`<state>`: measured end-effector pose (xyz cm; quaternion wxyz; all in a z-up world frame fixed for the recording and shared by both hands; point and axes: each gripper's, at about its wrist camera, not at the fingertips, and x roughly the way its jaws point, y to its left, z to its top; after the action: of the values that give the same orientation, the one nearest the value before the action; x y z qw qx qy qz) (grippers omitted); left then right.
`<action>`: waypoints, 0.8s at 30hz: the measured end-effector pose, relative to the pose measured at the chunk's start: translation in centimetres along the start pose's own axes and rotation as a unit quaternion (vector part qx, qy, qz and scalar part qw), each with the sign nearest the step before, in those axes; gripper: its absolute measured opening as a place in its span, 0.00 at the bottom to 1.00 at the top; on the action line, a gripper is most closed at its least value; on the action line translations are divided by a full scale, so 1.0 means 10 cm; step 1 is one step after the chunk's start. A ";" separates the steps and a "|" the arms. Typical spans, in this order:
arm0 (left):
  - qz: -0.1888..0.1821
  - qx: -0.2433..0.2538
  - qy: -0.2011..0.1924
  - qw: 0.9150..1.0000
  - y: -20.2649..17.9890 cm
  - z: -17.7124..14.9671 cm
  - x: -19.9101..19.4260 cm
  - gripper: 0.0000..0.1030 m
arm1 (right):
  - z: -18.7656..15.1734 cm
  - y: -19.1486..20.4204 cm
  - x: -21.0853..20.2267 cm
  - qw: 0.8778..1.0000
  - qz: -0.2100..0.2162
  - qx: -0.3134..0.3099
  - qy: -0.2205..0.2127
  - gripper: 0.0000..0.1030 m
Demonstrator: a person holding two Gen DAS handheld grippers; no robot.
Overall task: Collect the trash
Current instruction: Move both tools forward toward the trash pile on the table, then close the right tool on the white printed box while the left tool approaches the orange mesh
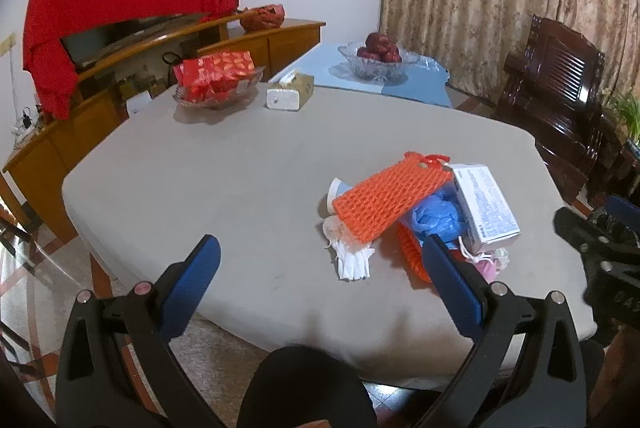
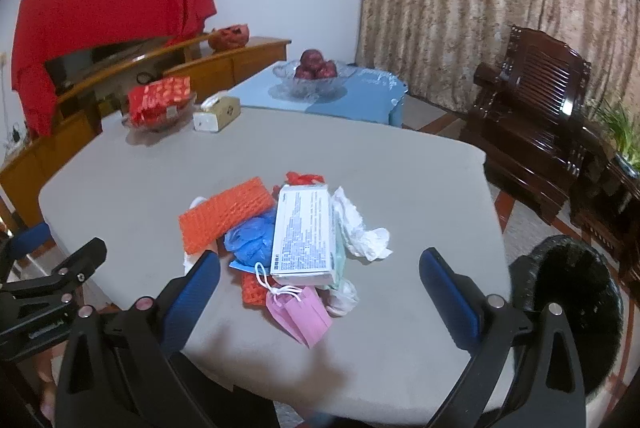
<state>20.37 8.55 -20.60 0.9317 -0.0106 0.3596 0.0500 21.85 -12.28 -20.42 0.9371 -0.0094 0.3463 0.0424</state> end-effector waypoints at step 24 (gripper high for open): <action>-0.003 0.022 0.041 0.999 -0.18 0.00 1.04 0.95 | -0.17 -0.01 1.30 0.994 0.026 -0.006 0.103 0.56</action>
<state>28.19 7.65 -27.63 0.9162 0.0062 0.3989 0.0388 30.60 -11.49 -30.20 0.8949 -0.0103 0.4411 0.0673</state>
